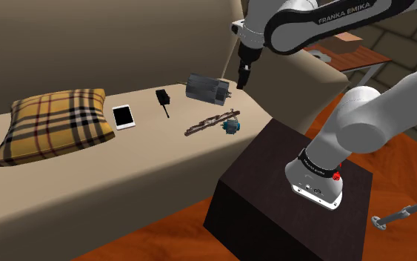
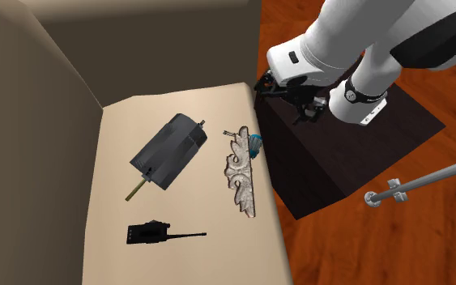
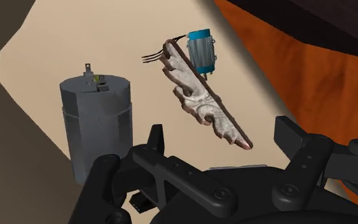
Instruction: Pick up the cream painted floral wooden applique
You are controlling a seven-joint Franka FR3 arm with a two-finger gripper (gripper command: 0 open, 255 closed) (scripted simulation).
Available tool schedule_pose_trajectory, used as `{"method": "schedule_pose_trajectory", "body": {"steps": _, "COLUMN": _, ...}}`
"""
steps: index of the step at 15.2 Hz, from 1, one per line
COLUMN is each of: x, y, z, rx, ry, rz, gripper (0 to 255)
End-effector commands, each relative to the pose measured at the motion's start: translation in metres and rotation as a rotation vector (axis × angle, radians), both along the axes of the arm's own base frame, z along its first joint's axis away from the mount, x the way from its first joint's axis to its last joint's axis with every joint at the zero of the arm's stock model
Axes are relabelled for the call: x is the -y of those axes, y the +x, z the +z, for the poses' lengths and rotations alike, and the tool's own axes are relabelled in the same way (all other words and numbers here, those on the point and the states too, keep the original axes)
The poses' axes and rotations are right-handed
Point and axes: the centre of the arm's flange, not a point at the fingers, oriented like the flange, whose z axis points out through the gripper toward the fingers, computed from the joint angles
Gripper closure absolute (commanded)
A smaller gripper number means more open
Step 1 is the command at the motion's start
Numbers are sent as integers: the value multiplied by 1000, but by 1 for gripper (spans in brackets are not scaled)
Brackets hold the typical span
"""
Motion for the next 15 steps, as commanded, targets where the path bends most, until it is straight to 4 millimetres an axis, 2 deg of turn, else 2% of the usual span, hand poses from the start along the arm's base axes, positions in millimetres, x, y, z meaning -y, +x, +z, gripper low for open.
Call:
{"method": "schedule_pose_trajectory", "body": {"steps": 1, "x": -6, "y": 7, "z": -27, "rx": -1, "ry": -20, "rz": 67, "gripper": 0}}
{"method": "schedule_pose_trajectory", "body": {"steps": 15, "x": -45, "y": 47, "z": -206, "rx": -22, "ry": -160, "rz": 511, "gripper": 0}}
